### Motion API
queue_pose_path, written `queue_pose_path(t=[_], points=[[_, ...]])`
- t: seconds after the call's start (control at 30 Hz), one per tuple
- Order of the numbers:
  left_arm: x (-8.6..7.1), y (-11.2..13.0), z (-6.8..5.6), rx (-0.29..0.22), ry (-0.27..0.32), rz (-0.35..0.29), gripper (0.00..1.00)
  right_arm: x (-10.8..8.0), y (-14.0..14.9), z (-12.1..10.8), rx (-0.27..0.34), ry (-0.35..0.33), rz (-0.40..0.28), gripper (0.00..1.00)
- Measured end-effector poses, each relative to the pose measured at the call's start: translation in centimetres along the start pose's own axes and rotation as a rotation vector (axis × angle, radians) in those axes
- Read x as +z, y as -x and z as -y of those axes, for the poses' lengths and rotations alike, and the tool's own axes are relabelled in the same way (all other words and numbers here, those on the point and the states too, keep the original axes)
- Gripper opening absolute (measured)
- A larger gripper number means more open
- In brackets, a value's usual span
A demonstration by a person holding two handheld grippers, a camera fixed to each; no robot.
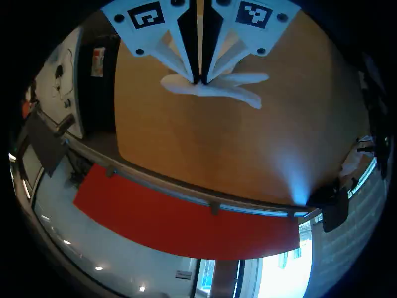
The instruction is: Fold towel
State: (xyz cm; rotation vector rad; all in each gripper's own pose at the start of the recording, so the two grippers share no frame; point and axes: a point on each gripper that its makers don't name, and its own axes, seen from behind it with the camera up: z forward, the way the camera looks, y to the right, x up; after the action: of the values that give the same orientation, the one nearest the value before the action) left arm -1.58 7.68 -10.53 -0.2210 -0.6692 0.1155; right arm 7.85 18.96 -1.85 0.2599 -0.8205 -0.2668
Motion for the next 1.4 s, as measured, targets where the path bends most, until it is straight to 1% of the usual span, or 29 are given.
queue_pose_path(t=[0.3, 0.53, 0.7, 1.0, 1.4], points=[[-0.2, 0.0, 0.0, 0.002, 0.000, 0.000, 0.95, -0.7, 4.4, -1.1, 0.014, 0.035, 0.069, 0.05], [-0.4, 0.1, 0.1, 0.004, -0.002, 0.001, 0.95, -0.9, 7.1, -1.4, 0.044, 0.055, 0.105, 0.05], [-0.5, 0.2, 0.2, 0.006, -0.003, 0.001, 0.95, -0.9, 8.5, -1.5, 0.078, 0.060, 0.118, 0.05], [-0.7, 0.3, 0.1, 0.010, -0.003, 0.002, 0.95, -0.8, 10.8, -1.8, 0.109, 0.075, 0.154, 0.05], [-1.0, 0.6, 0.3, 0.012, -0.011, 0.006, 0.95, 0.2, 15.0, -2.5, 0.204, 0.101, 0.225, 0.05]])
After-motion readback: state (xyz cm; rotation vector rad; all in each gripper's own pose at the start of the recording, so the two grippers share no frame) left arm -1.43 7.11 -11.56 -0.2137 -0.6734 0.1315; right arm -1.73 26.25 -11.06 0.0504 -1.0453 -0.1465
